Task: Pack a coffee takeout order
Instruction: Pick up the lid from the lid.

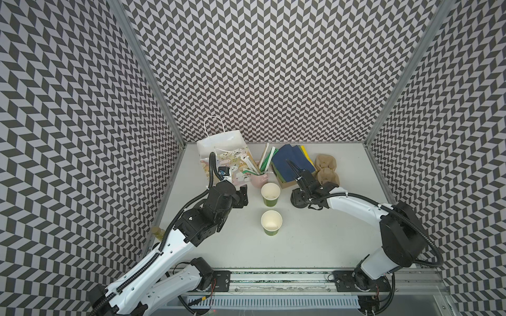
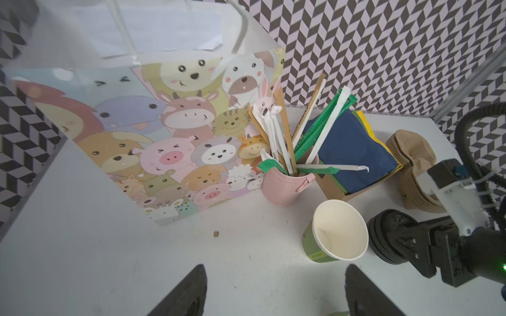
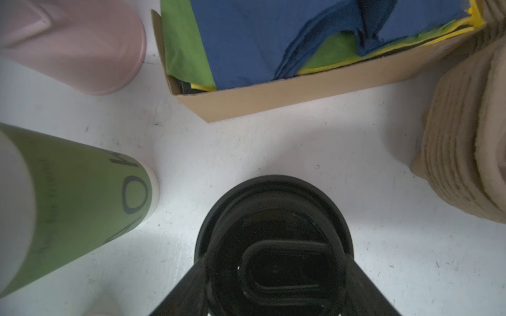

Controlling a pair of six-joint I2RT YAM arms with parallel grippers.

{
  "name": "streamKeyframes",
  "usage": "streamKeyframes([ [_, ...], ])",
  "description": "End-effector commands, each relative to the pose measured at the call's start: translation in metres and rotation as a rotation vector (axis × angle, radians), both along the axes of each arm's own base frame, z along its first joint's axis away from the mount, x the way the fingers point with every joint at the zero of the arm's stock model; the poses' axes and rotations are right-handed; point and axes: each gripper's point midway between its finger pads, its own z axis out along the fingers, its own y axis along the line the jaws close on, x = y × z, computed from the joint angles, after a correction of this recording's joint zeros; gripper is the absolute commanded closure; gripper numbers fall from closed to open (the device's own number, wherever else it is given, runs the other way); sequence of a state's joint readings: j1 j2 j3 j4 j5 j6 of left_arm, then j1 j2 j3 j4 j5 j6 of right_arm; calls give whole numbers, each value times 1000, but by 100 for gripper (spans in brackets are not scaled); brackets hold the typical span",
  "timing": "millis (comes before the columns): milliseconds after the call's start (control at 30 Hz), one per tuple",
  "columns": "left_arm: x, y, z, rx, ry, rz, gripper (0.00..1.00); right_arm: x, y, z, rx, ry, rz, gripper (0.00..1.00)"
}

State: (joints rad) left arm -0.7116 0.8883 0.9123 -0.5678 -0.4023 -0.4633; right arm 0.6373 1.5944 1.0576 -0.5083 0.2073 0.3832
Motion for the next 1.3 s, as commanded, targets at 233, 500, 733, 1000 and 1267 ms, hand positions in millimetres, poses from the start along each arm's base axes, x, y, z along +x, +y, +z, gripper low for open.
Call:
streamKeyframes([
  [233,-1,-55,34,-271,25,-177,19,9,-1,28,173,-52,0,42],
  [500,10,-111,49,-460,82,-265,17,13,-8,63,275,-124,-7,42],
  [733,32,-135,46,-477,115,-234,15,6,-16,65,272,-119,-14,43],
  [1000,39,-39,105,-361,-101,-62,14,-24,8,91,317,-122,89,43],
  [1267,17,59,93,-186,-229,206,14,-80,58,102,271,-114,226,44],
])
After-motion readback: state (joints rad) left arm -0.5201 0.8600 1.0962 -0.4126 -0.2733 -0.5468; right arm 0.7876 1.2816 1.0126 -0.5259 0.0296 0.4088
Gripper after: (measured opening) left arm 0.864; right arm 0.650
